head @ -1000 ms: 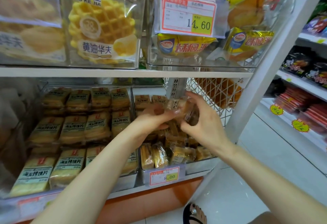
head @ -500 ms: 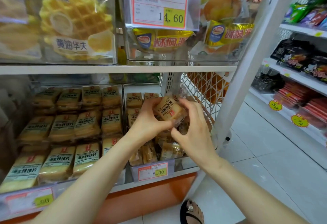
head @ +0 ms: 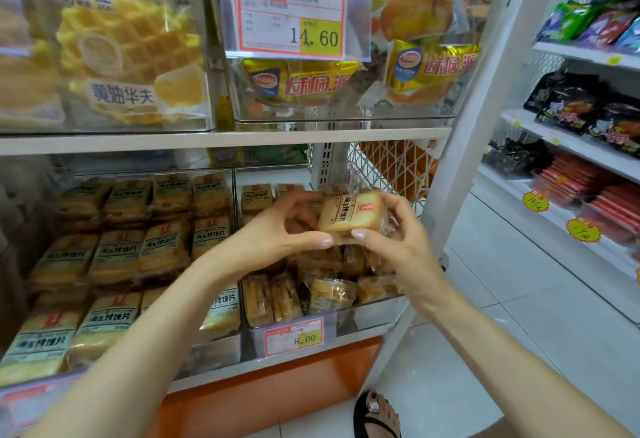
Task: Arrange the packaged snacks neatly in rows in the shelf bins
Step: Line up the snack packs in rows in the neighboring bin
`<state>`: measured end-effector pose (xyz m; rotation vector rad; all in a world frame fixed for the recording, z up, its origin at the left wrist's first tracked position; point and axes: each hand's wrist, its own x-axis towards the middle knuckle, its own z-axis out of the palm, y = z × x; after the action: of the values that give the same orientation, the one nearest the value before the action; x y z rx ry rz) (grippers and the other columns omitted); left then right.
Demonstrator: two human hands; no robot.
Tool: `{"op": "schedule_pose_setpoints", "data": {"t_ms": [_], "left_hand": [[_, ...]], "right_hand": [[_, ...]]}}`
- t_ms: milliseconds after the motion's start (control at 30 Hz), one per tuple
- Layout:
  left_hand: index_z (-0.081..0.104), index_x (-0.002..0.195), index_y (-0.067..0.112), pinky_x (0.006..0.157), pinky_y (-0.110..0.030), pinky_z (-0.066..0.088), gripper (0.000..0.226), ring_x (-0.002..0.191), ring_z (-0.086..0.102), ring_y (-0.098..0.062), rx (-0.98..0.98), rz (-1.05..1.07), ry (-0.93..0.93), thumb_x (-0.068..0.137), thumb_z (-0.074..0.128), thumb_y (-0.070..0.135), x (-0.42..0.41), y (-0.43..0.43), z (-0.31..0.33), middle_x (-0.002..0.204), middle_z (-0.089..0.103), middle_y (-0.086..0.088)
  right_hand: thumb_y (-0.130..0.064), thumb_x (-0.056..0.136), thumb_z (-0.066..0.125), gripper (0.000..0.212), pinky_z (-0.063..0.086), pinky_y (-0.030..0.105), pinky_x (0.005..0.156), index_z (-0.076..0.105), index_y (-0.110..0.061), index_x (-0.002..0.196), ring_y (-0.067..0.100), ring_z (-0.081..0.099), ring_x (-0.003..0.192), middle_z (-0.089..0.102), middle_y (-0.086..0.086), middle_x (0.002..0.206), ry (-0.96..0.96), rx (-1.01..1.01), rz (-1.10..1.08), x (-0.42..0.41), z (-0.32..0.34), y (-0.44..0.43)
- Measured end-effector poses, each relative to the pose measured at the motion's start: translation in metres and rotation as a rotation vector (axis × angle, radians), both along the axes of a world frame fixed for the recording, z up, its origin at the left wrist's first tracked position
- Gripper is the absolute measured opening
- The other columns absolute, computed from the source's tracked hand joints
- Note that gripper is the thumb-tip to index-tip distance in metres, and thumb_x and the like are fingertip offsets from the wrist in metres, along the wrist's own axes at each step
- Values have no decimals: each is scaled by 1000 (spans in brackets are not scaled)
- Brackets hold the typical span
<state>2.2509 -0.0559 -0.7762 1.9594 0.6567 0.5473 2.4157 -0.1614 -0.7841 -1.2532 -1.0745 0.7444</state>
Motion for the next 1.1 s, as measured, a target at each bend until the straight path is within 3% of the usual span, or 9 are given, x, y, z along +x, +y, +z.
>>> {"op": "schedule_pose_setpoints", "data": {"t_ms": [133,267,400,500,667,767,867,1000,1100], "left_hand": [[13,133,52,100,-17,31,113,119,41,5,147,-10,77,48,87,50,-24,5,4,133,34,23],[5,127,61,104,-12,13,110,127,16,12,275,-84,159,56,85,39,-33,-7,-2,126,10,47],[13,130,56,95,5,14,99,124,17,24,317,-114,147,64,83,33,-35,-15,-8,127,15,47],[22,127,50,94,5,20,90,124,24,17,309,-108,126,66,83,24,-35,-17,-11,128,28,35],[29,117,42,87,0,34,74,112,41,15,165,-91,111,69,79,16,-34,-21,-12,122,43,19],[31,120,38,88,-5,38,71,108,45,12,153,-4,103,70,78,21,-32,-20,-11,118,44,22],[30,119,31,88,-9,35,70,107,48,1,196,136,70,71,78,16,-14,-1,-8,116,44,13],[33,127,23,81,-12,36,72,113,45,-10,215,134,145,71,78,18,44,46,-4,118,41,7],[35,130,20,96,-28,34,73,119,41,-17,237,143,219,72,78,29,86,82,-14,128,41,-2]], "right_hand": [[-13,64,69,68,53,28,74,46,-13,127,20,64,97,66,6,107,359,-101,263,8,3,-2],[-13,68,59,63,54,36,79,44,-10,129,27,61,104,60,14,120,475,-223,393,3,1,1],[-16,74,55,56,52,43,87,45,-3,127,33,60,111,62,19,119,519,-260,468,-2,0,4],[-19,76,56,57,52,42,87,45,-5,130,32,60,110,62,19,119,500,-293,489,-4,-2,5],[-26,80,58,52,53,34,86,47,-19,130,20,64,106,65,6,117,162,-240,349,-5,-3,3],[-35,85,61,52,50,22,85,42,-30,133,0,58,105,57,-13,124,-298,-124,114,-1,-1,-2],[-31,89,60,47,35,3,86,41,-34,131,-17,44,107,45,-25,125,-660,-96,3,8,0,-5],[-27,88,60,29,35,1,77,53,-36,115,-17,45,98,49,-25,111,-735,-101,-94,22,1,-5],[-29,88,59,21,33,1,73,54,-40,105,-19,44,94,49,-28,104,-779,-162,-58,33,1,-7]]}}
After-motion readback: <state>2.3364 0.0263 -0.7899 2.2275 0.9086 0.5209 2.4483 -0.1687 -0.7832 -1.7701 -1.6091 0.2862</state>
